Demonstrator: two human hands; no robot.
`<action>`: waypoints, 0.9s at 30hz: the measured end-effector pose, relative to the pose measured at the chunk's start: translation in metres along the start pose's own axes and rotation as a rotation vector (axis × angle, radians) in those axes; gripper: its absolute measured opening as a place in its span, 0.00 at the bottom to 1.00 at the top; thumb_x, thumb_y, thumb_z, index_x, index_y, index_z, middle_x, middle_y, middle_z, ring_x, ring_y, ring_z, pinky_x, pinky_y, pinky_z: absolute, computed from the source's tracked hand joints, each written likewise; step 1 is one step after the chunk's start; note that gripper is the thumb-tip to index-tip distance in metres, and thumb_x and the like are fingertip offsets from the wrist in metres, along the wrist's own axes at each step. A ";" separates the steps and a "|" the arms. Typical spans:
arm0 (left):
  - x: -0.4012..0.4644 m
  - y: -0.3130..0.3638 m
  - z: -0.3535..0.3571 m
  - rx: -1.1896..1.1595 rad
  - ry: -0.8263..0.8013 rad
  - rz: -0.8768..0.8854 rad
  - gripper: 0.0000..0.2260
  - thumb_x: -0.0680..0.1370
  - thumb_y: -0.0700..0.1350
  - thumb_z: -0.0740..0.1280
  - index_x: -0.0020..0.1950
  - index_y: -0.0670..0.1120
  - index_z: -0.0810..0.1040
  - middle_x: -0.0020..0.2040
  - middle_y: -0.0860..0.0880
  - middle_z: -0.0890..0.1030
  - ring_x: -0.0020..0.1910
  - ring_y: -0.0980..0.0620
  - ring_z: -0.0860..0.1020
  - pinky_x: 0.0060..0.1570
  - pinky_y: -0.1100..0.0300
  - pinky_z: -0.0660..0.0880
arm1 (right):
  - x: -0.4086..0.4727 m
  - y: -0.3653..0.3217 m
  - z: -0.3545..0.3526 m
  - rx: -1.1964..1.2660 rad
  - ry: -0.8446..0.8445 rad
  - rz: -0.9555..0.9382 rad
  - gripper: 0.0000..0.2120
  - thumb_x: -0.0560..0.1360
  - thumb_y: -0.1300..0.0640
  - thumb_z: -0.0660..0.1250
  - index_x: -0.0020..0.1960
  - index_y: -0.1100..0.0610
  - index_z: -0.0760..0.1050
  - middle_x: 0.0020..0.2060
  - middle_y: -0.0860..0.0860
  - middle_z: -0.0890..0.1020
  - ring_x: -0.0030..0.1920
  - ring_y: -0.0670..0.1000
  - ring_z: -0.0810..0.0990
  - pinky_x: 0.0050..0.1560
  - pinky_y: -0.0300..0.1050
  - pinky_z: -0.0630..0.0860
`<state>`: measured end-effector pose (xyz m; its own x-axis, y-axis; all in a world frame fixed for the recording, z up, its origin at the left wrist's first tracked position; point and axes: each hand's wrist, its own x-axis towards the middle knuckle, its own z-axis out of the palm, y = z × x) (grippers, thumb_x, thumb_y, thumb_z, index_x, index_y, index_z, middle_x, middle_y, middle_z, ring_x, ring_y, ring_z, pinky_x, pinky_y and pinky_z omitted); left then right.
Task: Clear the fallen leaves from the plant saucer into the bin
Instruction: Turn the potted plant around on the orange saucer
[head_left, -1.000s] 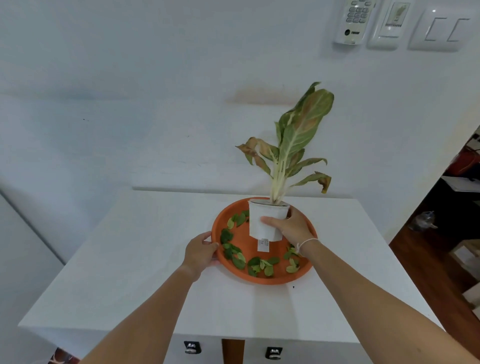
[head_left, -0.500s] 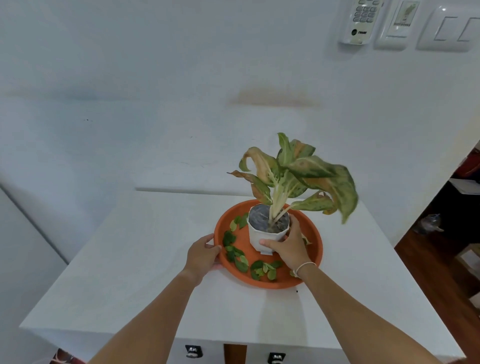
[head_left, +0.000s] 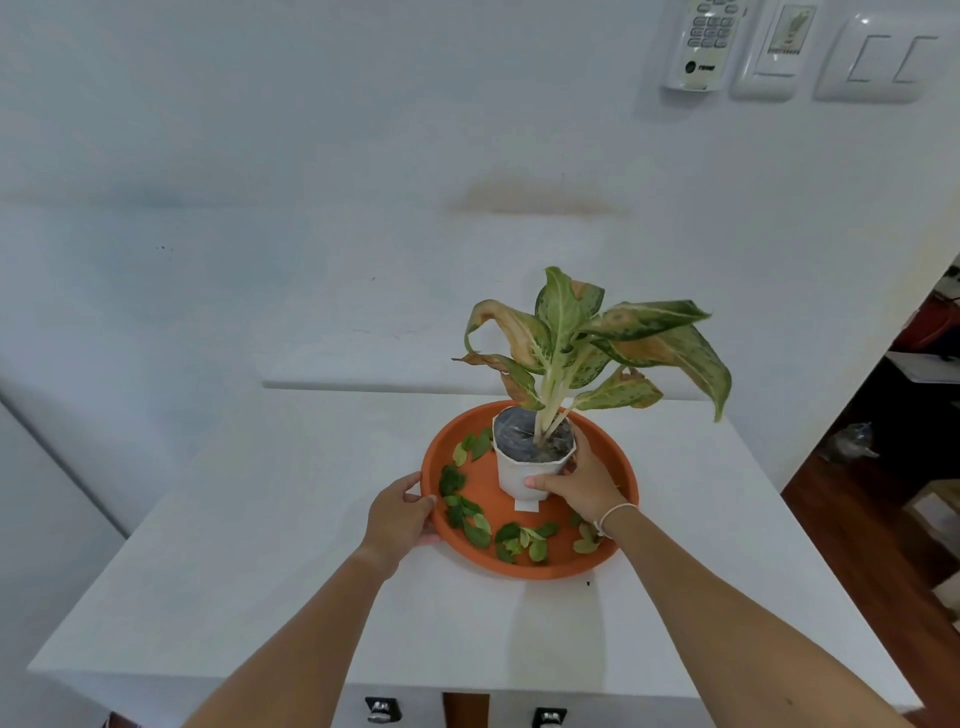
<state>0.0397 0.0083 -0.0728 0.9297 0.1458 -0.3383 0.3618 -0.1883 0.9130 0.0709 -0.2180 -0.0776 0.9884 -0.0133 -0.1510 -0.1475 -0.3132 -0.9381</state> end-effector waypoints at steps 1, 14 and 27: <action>0.000 0.000 0.000 -0.001 0.001 0.000 0.20 0.79 0.38 0.62 0.71 0.44 0.69 0.41 0.46 0.79 0.39 0.49 0.80 0.44 0.52 0.81 | 0.000 0.000 -0.001 -0.015 -0.003 0.010 0.50 0.63 0.57 0.78 0.77 0.49 0.53 0.71 0.50 0.69 0.70 0.53 0.68 0.70 0.52 0.68; -0.001 0.000 0.002 0.034 0.020 -0.008 0.20 0.78 0.39 0.62 0.71 0.44 0.68 0.41 0.46 0.79 0.38 0.50 0.80 0.35 0.59 0.80 | -0.001 0.000 -0.003 -0.086 -0.052 0.045 0.53 0.58 0.50 0.78 0.76 0.46 0.54 0.70 0.47 0.70 0.69 0.53 0.70 0.70 0.55 0.68; -0.002 0.006 0.003 0.508 0.079 0.158 0.19 0.77 0.43 0.62 0.69 0.45 0.71 0.63 0.41 0.74 0.60 0.43 0.76 0.59 0.52 0.76 | -0.014 -0.008 -0.011 -0.165 -0.076 0.030 0.49 0.61 0.50 0.76 0.76 0.48 0.55 0.72 0.47 0.69 0.72 0.53 0.67 0.71 0.55 0.67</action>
<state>0.0402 0.0037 -0.0674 0.9746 0.1468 -0.1693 0.2240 -0.6575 0.7194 0.0583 -0.2260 -0.0648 0.9772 0.0448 -0.2074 -0.1633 -0.4652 -0.8700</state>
